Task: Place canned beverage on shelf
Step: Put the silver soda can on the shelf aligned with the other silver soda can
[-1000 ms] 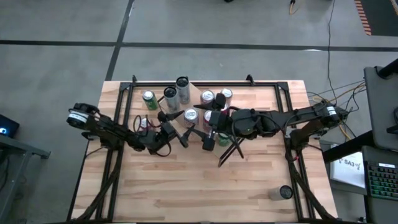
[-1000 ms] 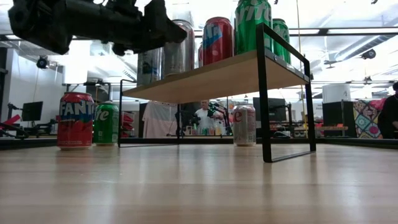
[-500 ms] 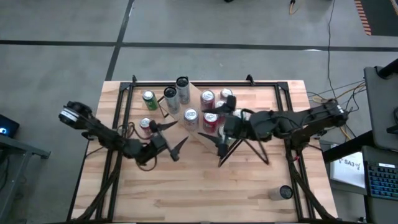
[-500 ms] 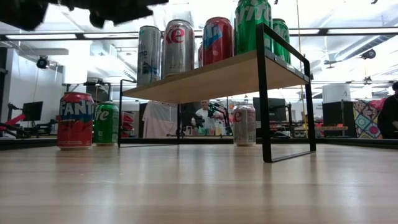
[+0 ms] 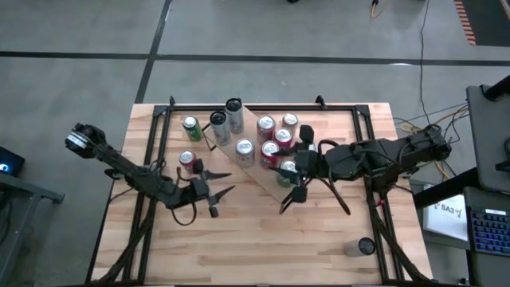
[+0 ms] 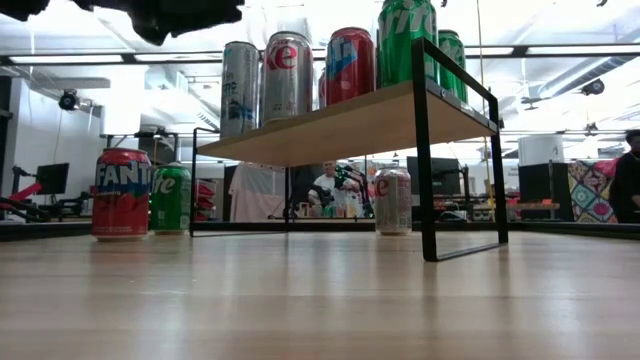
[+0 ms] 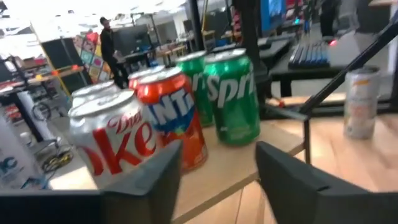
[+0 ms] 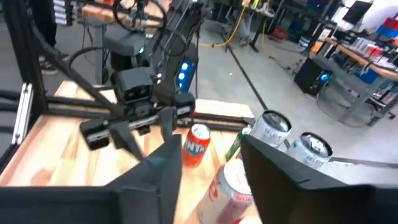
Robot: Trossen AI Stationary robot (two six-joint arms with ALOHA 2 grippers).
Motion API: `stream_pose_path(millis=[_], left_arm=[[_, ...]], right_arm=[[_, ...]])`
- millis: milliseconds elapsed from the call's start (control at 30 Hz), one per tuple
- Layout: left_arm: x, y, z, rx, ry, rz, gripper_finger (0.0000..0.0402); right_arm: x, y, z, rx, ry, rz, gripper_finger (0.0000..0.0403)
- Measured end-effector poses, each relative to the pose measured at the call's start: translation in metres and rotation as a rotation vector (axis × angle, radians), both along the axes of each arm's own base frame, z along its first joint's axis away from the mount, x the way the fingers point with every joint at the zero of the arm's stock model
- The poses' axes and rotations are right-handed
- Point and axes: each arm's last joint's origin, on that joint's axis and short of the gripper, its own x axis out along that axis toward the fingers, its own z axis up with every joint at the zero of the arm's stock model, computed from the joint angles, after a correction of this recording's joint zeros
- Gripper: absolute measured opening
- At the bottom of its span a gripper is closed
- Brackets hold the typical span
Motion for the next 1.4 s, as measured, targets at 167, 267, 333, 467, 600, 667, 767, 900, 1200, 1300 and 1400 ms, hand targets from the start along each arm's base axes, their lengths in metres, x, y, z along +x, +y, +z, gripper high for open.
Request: stream_pose_path(millis=[167, 267, 333, 467, 600, 667, 767, 900, 1200, 1300, 1400], left_arm=[[0.004, 0.003, -0.01, 0.028, 0.062, 0.024, 0.0062], [0.009, 0.007, -0.016, 0.038, 0.088, 0.05, 0.0011], [0.012, 0.011, -0.019, 0.037, 0.097, 0.069, 0.0012], [0.018, 0.02, -0.023, 0.028, 0.108, 0.112, 0.0002], [0.023, 0.027, -0.028, 0.029, 0.122, 0.144, 0.0001], [0.024, 0.029, -0.029, 0.03, 0.126, 0.154, 0.0001], [0.026, 0.033, -0.03, 0.028, 0.125, 0.171, 0.0], [0.027, 0.04, -0.029, 0.024, 0.12, 0.197, 0.0], [0.03, 0.051, -0.028, 0.018, 0.114, 0.24, 0.0], [0.031, 0.054, -0.027, 0.012, 0.102, 0.255, 0.0], [0.031, 0.055, -0.027, 0.014, 0.102, 0.259, 0.0]], right_arm=[[-0.002, 0.003, -0.006, -0.013, 0.06, 0.01, 0.0101], [-0.003, 0.003, -0.01, -0.011, 0.096, 0.005, 0.0072], [-0.004, 0.003, -0.012, -0.013, 0.114, 0.003, 0.0054], [-0.007, 0.002, -0.014, -0.008, 0.145, -0.003, 0.0022], [-0.008, 0.001, -0.015, -0.009, 0.156, -0.005, 0.001], [-0.008, 0.001, -0.015, -0.011, 0.157, -0.004, 0.0009], [-0.008, 0.001, -0.016, -0.02, 0.161, -0.002, 0.0009], [-0.008, 0.001, -0.016, -0.03, 0.164, 0.001, 0.0009], [-0.008, 0.001, -0.017, -0.039, 0.175, 0.002, 0.0009], [-0.008, 0.001, -0.018, -0.043, 0.187, 0.002, 0.0009], [-0.008, 0.001, -0.019, -0.037, 0.19, -0.001, 0.0009]])
